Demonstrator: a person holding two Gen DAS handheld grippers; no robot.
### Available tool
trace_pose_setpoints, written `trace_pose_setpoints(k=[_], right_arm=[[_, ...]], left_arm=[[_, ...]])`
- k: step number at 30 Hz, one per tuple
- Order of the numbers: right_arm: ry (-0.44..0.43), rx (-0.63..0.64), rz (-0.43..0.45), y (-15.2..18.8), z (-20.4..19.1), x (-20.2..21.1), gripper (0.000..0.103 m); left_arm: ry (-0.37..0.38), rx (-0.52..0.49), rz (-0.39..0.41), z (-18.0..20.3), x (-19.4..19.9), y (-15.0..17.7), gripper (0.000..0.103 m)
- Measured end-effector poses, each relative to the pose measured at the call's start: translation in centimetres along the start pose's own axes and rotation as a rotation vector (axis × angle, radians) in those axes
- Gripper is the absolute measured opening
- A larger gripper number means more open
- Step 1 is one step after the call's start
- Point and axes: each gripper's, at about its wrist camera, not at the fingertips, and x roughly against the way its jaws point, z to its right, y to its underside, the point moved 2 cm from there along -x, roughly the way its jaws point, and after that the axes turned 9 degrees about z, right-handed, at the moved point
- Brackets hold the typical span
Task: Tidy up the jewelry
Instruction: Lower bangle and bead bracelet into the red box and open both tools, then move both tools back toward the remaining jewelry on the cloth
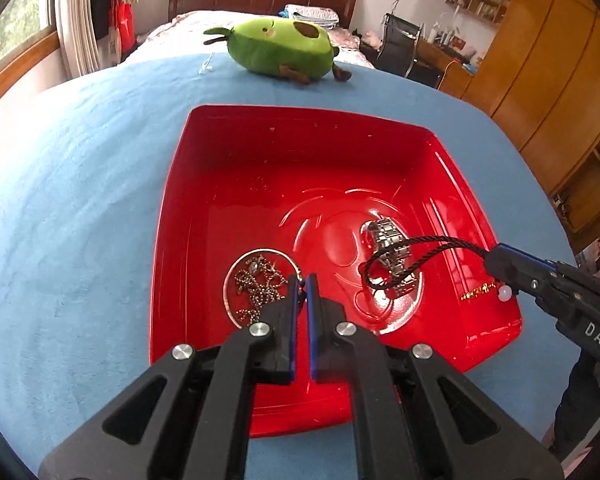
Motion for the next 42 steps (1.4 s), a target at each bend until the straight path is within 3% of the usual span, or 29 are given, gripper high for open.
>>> trace_pose_setpoints(k=[5, 10, 12, 15, 22, 26, 33, 42], right_arm=[[0.002, 0.001, 0.028, 0.0, -0.5, 1.3, 0.018], [-0.017, 0.017, 0.086, -0.5, -1.3, 3.9, 0.018], [-0.023, 0.024, 0.097, -0.4, -1.7, 4.8, 0.018], [-0.031, 0.028, 0.091, 0.1, -2.2, 5.5, 0.018], [-0.056, 0.036, 0.068, 2.2, -2.9, 7.6, 0.018], [-0.067, 0.036, 0.027, 4.6, -2.9, 8.6, 0.021], [-0.049, 0.035, -0.02, 10.0, -2.2, 10.1, 0.027], [-0.062, 0.032, -0.12, 16.2, -3.3, 10.8, 0.027]], left_arm=[[0.008, 0.013, 0.016, -0.2, 0.8, -0.2, 0.014], [0.015, 0.009, 0.086, 0.3, 4.9, -0.6, 0.015], [0.001, 0.004, 0.131, 0.6, 7.0, -0.5, 0.023], [-0.029, -0.025, 0.156, 1.0, 9.4, 0.2, 0.025], [-0.038, -0.065, 0.116, 0.2, 12.7, 4.0, 0.026], [-0.051, -0.064, 0.08, -1.5, 14.3, 7.6, 0.033], [-0.109, -0.079, -0.031, -4.5, 14.5, 15.1, 0.033], [-0.082, 0.013, -0.052, -5.7, 16.2, 19.9, 0.033]])
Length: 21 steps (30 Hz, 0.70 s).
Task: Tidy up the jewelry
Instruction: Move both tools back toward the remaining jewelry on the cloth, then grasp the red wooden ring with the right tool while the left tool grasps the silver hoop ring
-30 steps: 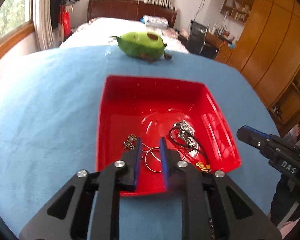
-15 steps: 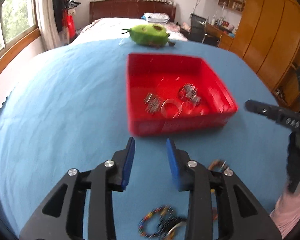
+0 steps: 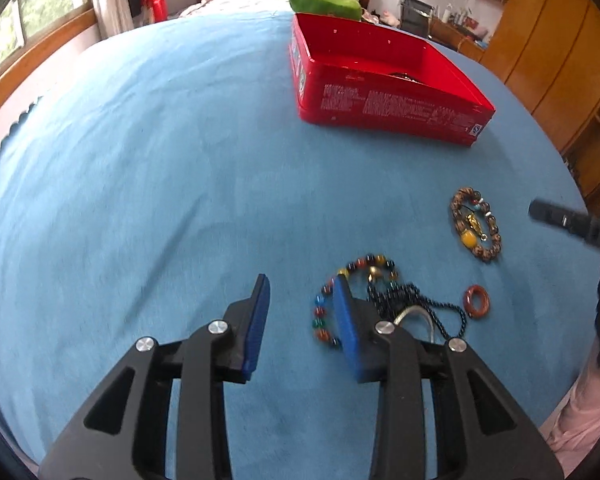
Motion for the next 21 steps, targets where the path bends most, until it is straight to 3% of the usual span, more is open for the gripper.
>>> trace_pose_setpoints(k=[7, 10, 21], right_arm=[[-0.042, 0.041, -0.078, 3.6, -3.3, -1.3, 0.026], [-0.059, 0.055, -0.111, 4.4, -4.5, -1.9, 0.024], [-0.022, 0.083, -0.159, 4.9, -5.7, -4.5, 0.02]], left_arm=[[-0.027, 0.1, 0.005, 0.0, 0.0, 2.3, 0.031], [-0.004, 0.122, -0.005, 0.5, 0.2, 2.8, 0.031], [0.023, 0.095, -0.05, 2.9, 0.3, 4.2, 0.03]])
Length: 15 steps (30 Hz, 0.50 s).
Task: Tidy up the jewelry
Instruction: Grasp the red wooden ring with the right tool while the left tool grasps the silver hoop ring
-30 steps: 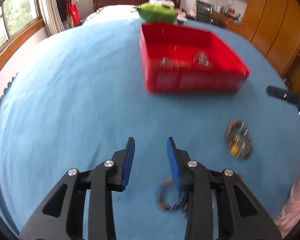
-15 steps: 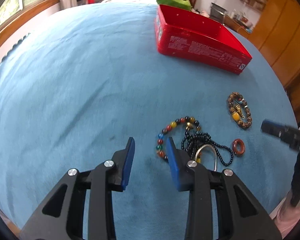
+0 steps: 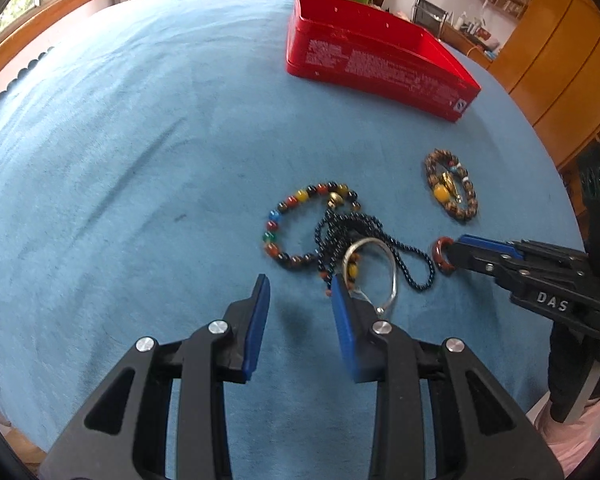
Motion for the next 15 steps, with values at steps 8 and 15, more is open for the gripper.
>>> trace_pose_setpoints(k=[8, 15], right_arm=[[0.023, 0.039, 0.003, -0.1, -0.5, -0.5, 0.017], [-0.012, 0.024, 0.004, -0.1, 0.0, -0.3, 0.016]], left_arm=[[-0.03, -0.023, -0.032, 1.4, -1.3, 0.2, 0.03], [0.023, 0.049, -0.057, 1.2, -0.6, 0.1, 0.03]])
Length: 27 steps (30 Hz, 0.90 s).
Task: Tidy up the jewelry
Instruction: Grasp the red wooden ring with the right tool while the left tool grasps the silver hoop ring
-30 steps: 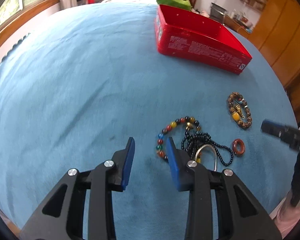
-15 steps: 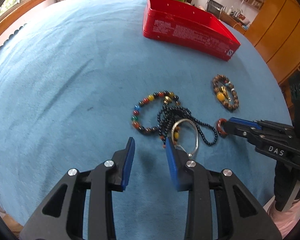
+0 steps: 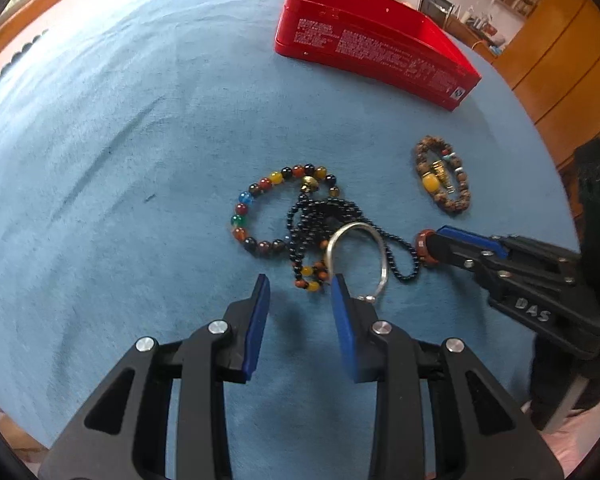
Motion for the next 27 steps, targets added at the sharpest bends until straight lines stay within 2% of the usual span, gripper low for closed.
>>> trace_pose_setpoints(k=[6, 11, 14, 17, 23, 27], right_arm=[[-0.014, 0.002, 0.005, 0.0, 0.1, 0.3, 0.016], [-0.026, 0.0, 0.007, 0.0, 0.2, 0.3, 0.016], [-0.031, 0.002, 0.009, 0.0, 0.2, 0.3, 0.016], [-0.037, -0.004, 0.01, 0.0, 0.3, 0.3, 0.016], [-0.05, -0.01, 0.012, 0.1, 0.3, 0.6, 0.016], [-0.051, -0.008, 0.012, 0.2, 0.2, 0.6, 0.016]], left_arm=[[-0.031, -0.012, -0.031, 1.4, -1.1, 0.1, 0.031], [-0.064, -0.034, -0.026, 2.1, -1.7, -0.1, 0.037], [-0.076, -0.048, -0.032, 2.4, -1.8, 0.1, 0.037], [-0.094, -0.089, -0.05, 2.8, -2.2, 0.1, 0.033], [-0.116, -0.151, -0.104, 2.5, -1.8, 0.4, 0.019], [-0.125, -0.11, -0.094, 0.8, -1.2, 0.4, 0.018]])
